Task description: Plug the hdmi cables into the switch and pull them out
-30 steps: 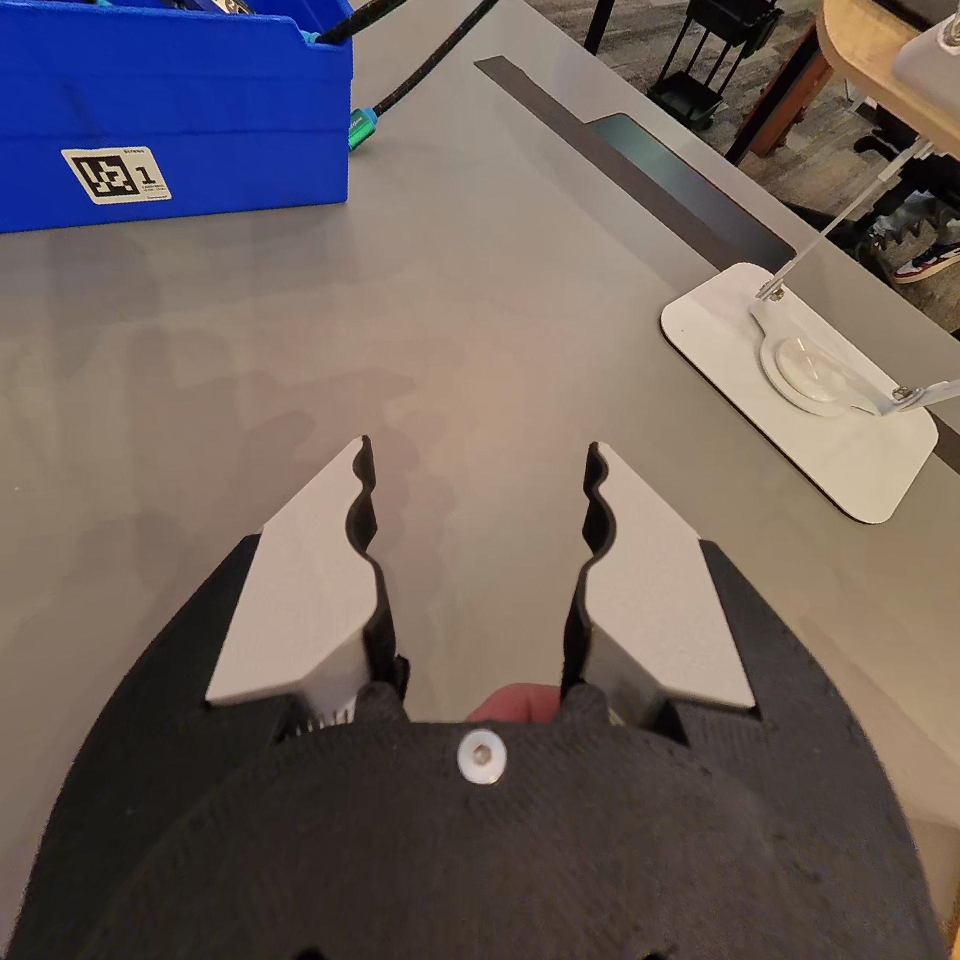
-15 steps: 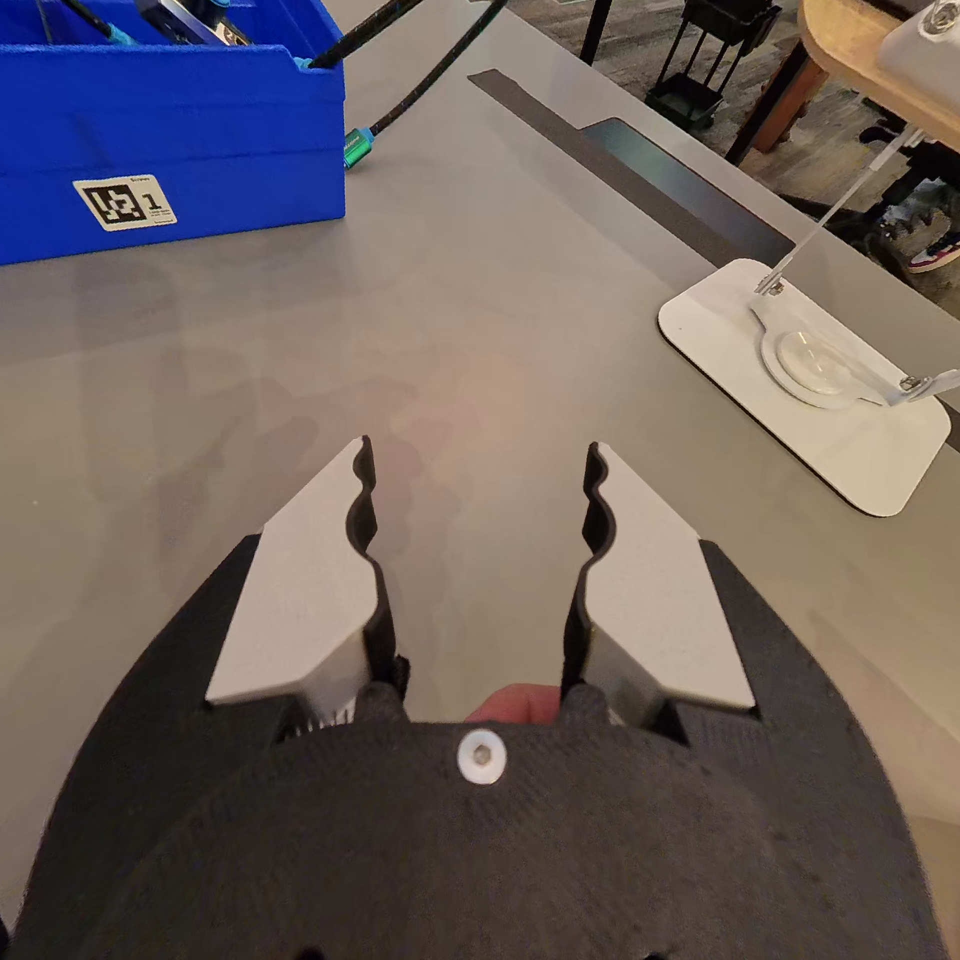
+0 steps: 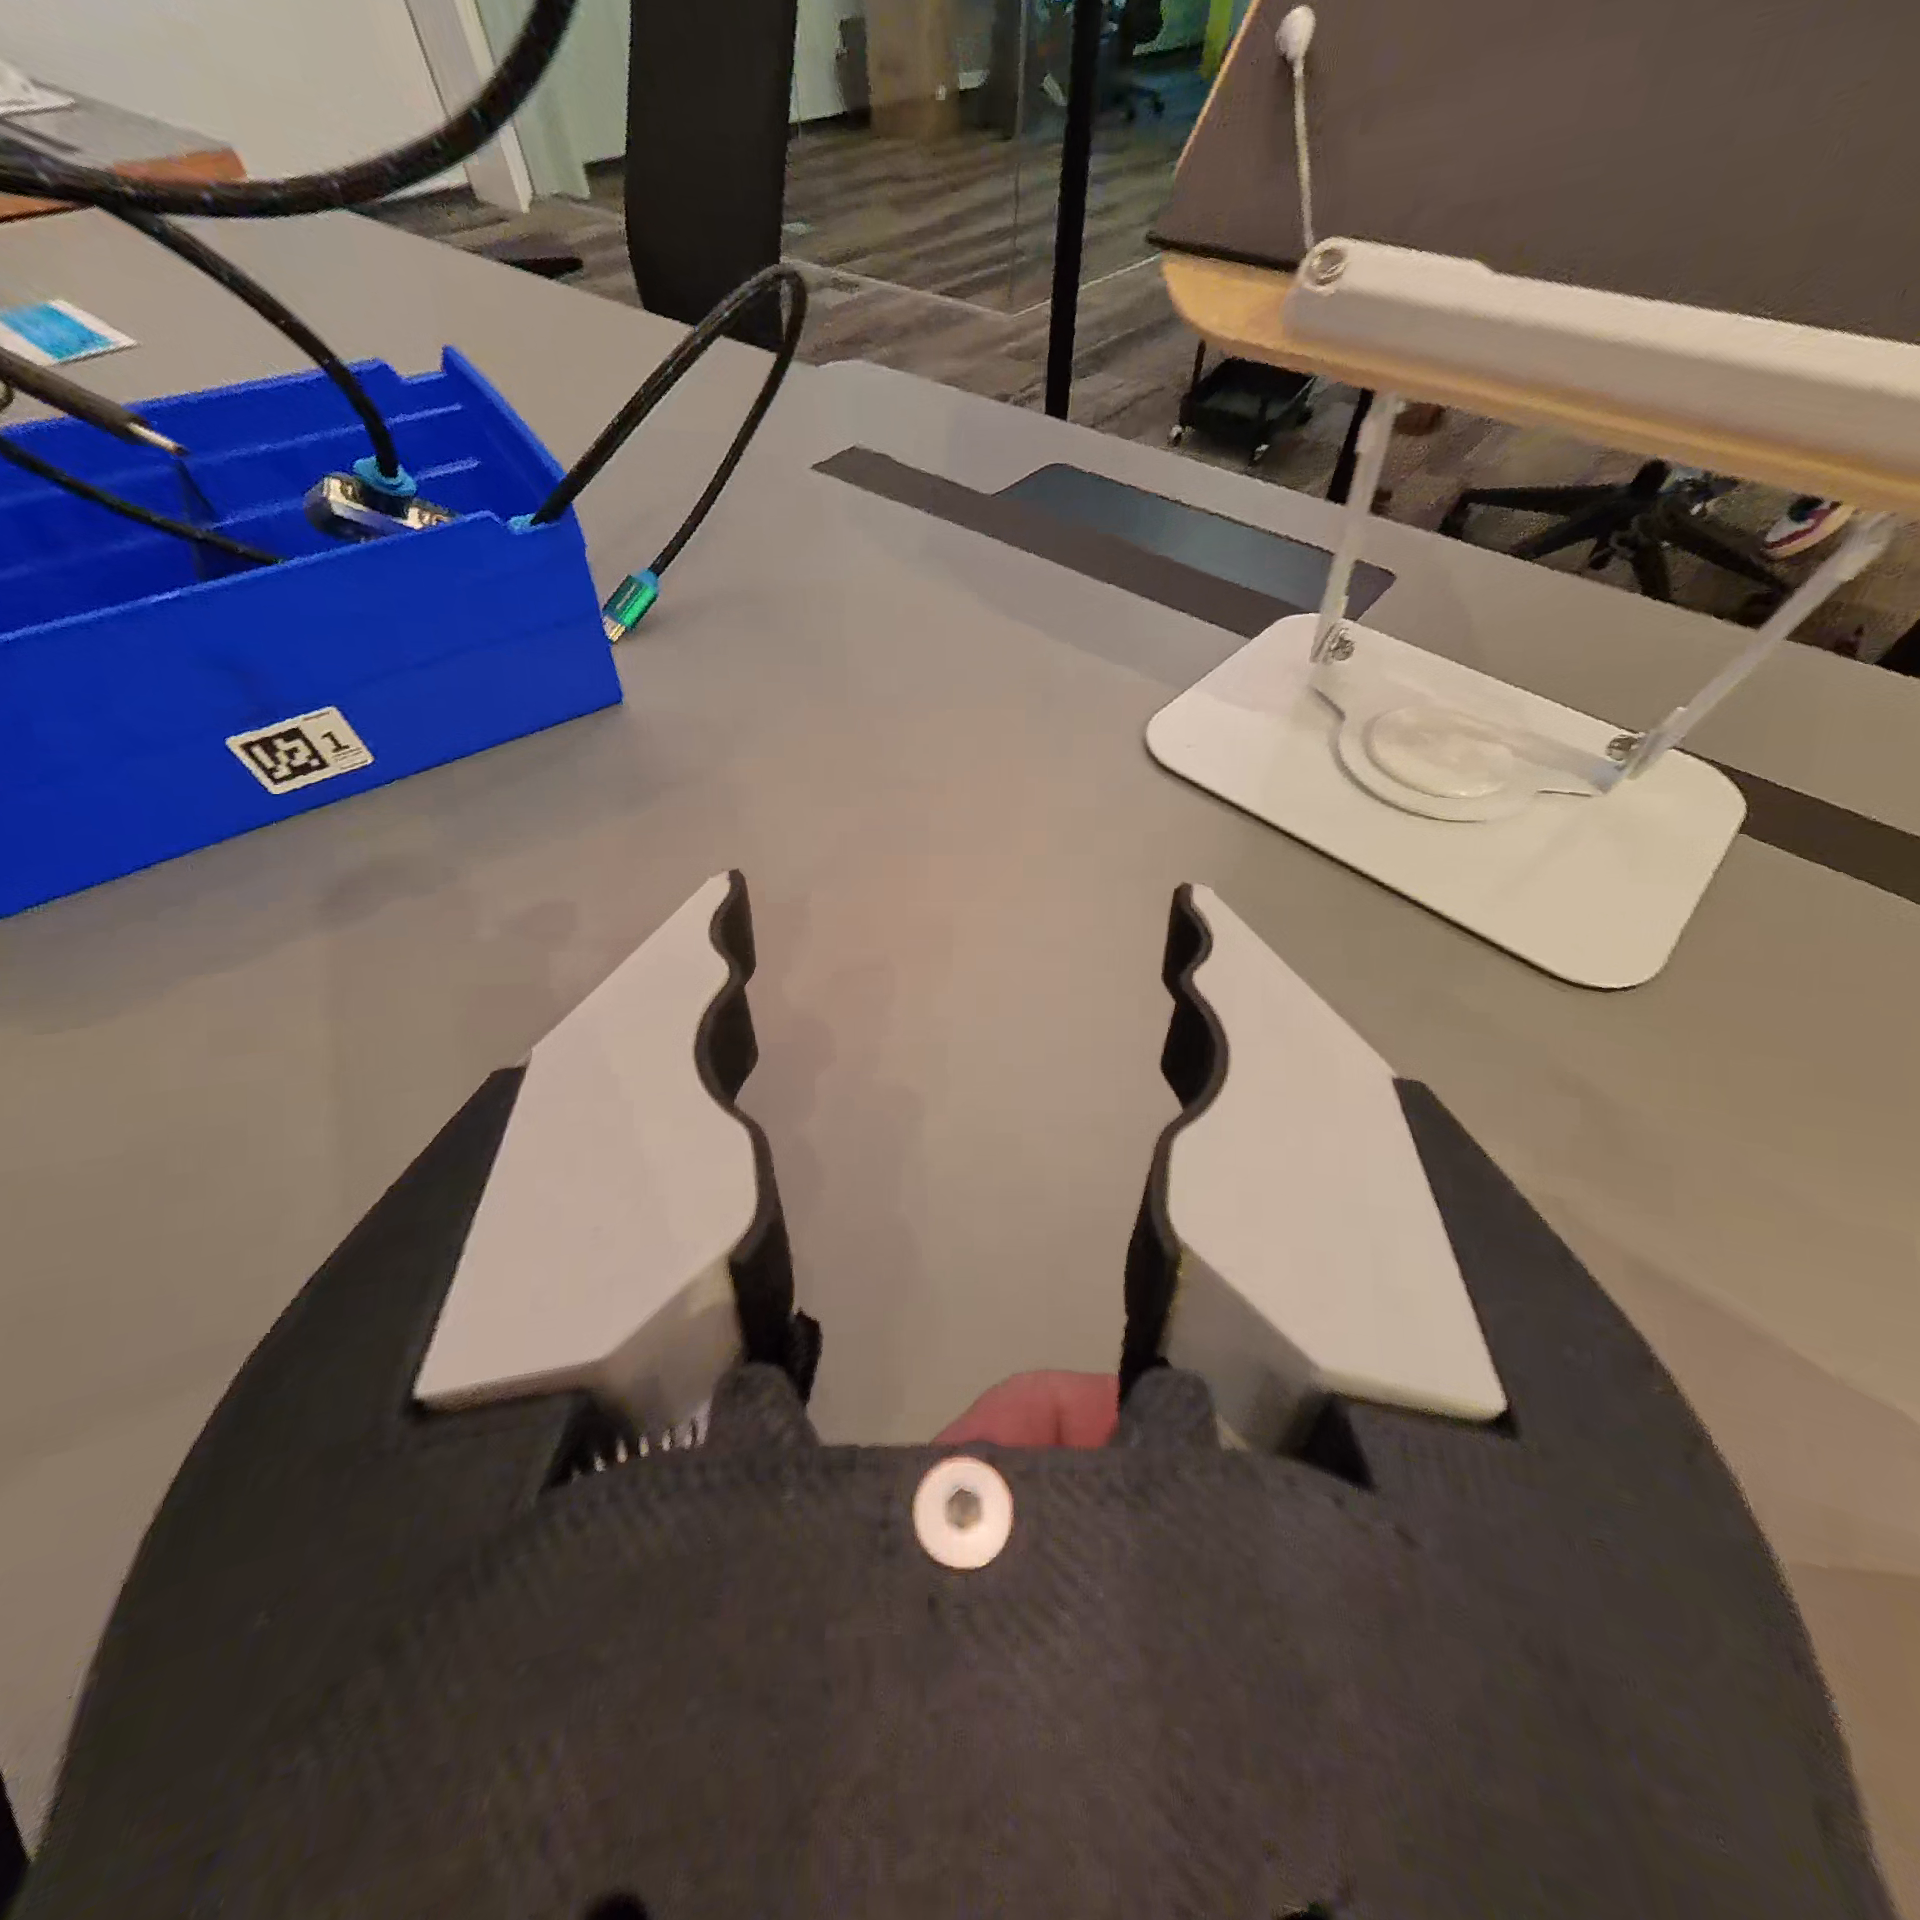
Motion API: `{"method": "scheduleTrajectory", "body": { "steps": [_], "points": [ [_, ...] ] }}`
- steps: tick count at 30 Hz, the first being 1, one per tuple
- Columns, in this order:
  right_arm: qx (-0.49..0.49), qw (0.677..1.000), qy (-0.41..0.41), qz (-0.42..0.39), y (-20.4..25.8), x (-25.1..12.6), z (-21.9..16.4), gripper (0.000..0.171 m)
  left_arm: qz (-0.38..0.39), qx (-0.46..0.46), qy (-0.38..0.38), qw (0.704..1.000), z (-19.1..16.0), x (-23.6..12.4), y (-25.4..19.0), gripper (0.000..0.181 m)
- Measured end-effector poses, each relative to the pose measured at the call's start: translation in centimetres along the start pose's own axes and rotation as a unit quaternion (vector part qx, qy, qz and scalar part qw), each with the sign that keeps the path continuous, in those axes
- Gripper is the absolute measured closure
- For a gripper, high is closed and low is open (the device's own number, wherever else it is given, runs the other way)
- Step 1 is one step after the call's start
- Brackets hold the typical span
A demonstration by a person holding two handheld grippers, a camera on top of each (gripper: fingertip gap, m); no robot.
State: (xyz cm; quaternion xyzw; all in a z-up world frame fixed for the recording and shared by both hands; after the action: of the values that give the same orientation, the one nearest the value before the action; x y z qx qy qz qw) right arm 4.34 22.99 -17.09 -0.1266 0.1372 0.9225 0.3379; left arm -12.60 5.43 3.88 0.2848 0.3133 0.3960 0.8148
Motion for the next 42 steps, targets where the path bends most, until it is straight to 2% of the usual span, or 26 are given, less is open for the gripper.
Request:
{"method": "scheduleTrajectory", "body": {
  "steps": [4, 11, 14, 17, 20, 23, 30, 32, 34, 38, 42],
  "points": [
    [-0.012, 0.999, -0.036, 0.029, 0.2, -1.2, 1.4, 0.098, -0.008, 0.044, 0.009, 0.999, 0.2, 3.3, -1.6, 0.168],
    [-0.087, 0.972, -0.133, 0.173, 3.7, -6.2, 4.6, 0.141, -0.024, 0.069, -0.005, 0.997, -1.5, 9.7, -5.5, 0.168],
    [-0.098, 0.965, -0.135, 0.204, 4.6, -7.3, 4.7, 0.148, -0.036, 0.084, -0.011, 0.996, -2.3, 11.4, -7.1, 0.168],
    [-0.102, 0.960, -0.133, 0.223, 5.5, -7.7, 4.5, 0.144, -0.044, 0.104, -0.019, 0.993, -2.8, 12.8, -8.5, 0.168],
    [-0.105, 0.959, -0.117, 0.237, 6.5, -7.4, 3.9, 0.129, -0.054, 0.133, -0.024, 0.989, -3.1, 13.9, -9.7, 0.168],
    [-0.138, 0.959, -0.107, 0.223, 7.0, -6.7, 3.3, 0.122, -0.072, 0.159, -0.033, 0.984, -3.1, 14.5, -10.8, 0.168],
    [-0.233, 0.956, -0.063, 0.168, 7.7, -4.3, 0.9, 0.123, -0.104, 0.229, -0.069, 0.965, -1.9, 14.9, -13.1, 0.168],
    [-0.261, 0.951, -0.047, 0.156, 7.7, -3.9, 0.2, 0.129, -0.115, 0.239, -0.073, 0.961, -1.8, 15.1, -13.7, 0.168],
    [-0.291, 0.946, -0.042, 0.137, 7.5, -3.7, -0.1, 0.153, -0.122, 0.244, -0.074, 0.959, -1.9, 15.3, -14.0, 0.168],
    [-0.338, 0.934, -0.039, 0.107, 7.2, -3.5, -0.2, 0.158, -0.138, 0.210, -0.075, 0.965, -2.2, 15.5, -13.9, 0.168],
    [-0.376, 0.922, -0.045, 0.080, 7.2, -3.3, -0.1, 0.162, -0.142, 0.120, -0.065, 0.980, -2.5, 16.1, -12.7, 0.163]
  ]
}}
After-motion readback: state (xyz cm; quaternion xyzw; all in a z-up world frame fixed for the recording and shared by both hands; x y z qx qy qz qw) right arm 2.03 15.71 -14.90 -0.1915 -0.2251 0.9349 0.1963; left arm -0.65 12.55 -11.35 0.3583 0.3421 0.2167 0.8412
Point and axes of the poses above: each gripper's, where its closed fingertips meet, x out along the fingers, z out of its top, y = z × x across the jaws, the point moved 1 cm from there along -x, back along the fingers, and after that the axes turned 10 degrees about x, right-handed, at the moved point
